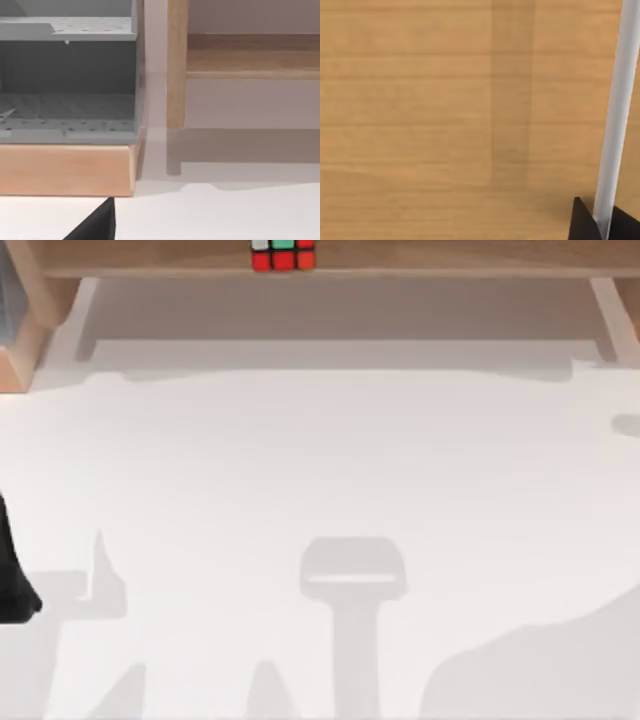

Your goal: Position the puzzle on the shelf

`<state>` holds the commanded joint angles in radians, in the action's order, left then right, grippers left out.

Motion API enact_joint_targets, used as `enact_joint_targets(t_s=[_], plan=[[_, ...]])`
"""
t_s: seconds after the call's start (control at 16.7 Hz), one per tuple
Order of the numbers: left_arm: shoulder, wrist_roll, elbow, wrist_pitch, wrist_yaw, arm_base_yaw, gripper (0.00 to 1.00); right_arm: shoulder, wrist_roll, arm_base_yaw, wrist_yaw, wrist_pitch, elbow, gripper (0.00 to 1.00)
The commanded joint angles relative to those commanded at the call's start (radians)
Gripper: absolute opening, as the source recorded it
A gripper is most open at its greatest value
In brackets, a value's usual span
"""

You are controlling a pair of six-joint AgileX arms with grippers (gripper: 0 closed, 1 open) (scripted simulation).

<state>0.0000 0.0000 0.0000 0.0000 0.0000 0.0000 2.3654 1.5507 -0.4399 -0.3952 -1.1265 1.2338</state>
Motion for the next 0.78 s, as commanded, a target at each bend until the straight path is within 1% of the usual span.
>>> enact_joint_targets(t_s=[0.3,0.78], plan=[[0.0,0.0,0.0,0.0,0.0,0.0,1.0,0.007,0.0,0.005,0.008,0.013,0.021,0.0],[0.0,0.0,0.0,0.0,0.0,0.0,1.0,0.007,0.0,0.005,0.008,0.013,0.021,0.6]])
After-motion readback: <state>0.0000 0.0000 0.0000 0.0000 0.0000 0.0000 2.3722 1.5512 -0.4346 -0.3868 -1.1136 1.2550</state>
